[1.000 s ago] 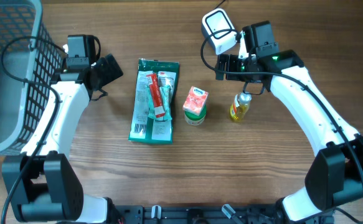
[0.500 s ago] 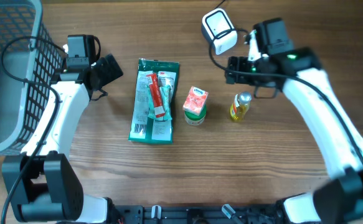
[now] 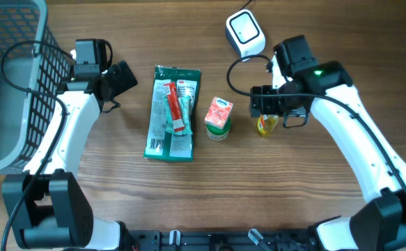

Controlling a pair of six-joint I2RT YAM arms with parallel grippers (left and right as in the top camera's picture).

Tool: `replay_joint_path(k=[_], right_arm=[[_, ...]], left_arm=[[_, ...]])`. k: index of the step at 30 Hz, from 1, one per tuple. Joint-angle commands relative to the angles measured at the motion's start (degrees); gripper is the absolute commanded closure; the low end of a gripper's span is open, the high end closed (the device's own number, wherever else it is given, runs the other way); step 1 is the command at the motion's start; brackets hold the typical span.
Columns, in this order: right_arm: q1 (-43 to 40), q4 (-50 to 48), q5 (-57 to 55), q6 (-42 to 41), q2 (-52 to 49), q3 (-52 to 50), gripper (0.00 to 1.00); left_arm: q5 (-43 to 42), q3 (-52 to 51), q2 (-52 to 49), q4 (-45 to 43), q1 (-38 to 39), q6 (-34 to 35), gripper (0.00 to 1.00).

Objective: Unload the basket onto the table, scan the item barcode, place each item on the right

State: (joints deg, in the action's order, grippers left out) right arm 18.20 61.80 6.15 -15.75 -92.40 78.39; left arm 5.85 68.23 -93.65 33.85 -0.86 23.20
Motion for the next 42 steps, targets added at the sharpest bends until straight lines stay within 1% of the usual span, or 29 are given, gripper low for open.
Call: replay_joint_path(k=[1, 3, 5, 13, 14, 15, 17, 21, 22, 23, 25, 30, 31, 34, 40, 42], right_arm=[[0.4, -1.1, -3.4, 0.6, -2.1, -2.4, 0.12], [0.4, -1.4, -3.4, 0.6, -2.8, -2.8, 0.13], [0.4, -1.3, -3.4, 0.7, -2.9, -2.8, 0.2], [0.4, -0.9, -4.0, 0.7, -3.0, -2.8, 0.22], [0.4, -0.9, -4.4, 0.7, -3.0, -2.8, 0.21], [0.4, -1.1, -4.4, 0.7, -3.0, -2.8, 0.18], [0.4, -1.2, -4.4, 0.7, -3.0, -2.8, 0.0], [0.4, -1.2, -4.2, 0.6, -3.0, -2.8, 0.0], [0.4, -1.0, -4.2, 0.6, -3.0, -2.8, 0.04], [0.4, -0.8, -4.2, 0.6, -3.0, -2.8, 0.09], [0.4, -0.6, -4.2, 0.6, -3.0, -2.8, 0.15], [0.4, -0.6, -4.2, 0.6, -3.0, -3.1, 0.17], [0.4, -0.7, -4.2, 0.6, -3.0, -3.1, 0.2], [0.4, -0.7, -4.2, 0.6, -3.1, -3.2, 0.23], [0.4, -3.9, -4.2, 0.6, -3.1, -6.9, 0.24], [0.4, -4.5, -4.2, 0.6, -3.0, -6.8, 0.27]], left_arm=[[-0.5, 0.7, 0.7, 0.0, -0.2, -0.3, 0.0], [-0.5, 0.7, 0.7, 0.0, -0.2, -0.3, 0.0], [-0.5, 0.7, 0.7, 0.0, -0.2, -0.3, 0.0], [-0.5, 0.7, 0.7, 0.0, -0.2, -0.3, 0.0], [-0.5, 0.7, 0.7, 0.0, -0.2, -0.3, 0.0], [-0.5, 0.7, 0.7, 0.0, -0.2, -0.3, 0.0], [-0.5, 0.7, 0.7, 0.0, -0.2, -0.3, 0.0], [-0.5, 0.7, 0.7, 0.0, -0.2, -0.3, 0.0], [-0.5, 0.7, 0.7, 0.0, -0.2, -0.3, 0.0], [-0.5, 0.7, 0.7, 0.0, -0.2, -0.3, 0.0], [-0.5, 0.7, 0.7, 0.0, -0.2, -0.3, 0.0], [-0.5, 0.7, 0.7, 0.0, -0.2, -0.3, 0.0], [-0.5, 0.7, 0.7, 0.0, -0.2, -0.3, 0.0], [-0.5, 0.7, 0.7, 0.0, -0.2, -0.3, 0.0], [-0.5, 0.7, 0.7, 0.0, -0.2, -0.3, 0.0], [-0.5, 0.7, 0.7, 0.0, -0.2, -0.3, 0.0]])
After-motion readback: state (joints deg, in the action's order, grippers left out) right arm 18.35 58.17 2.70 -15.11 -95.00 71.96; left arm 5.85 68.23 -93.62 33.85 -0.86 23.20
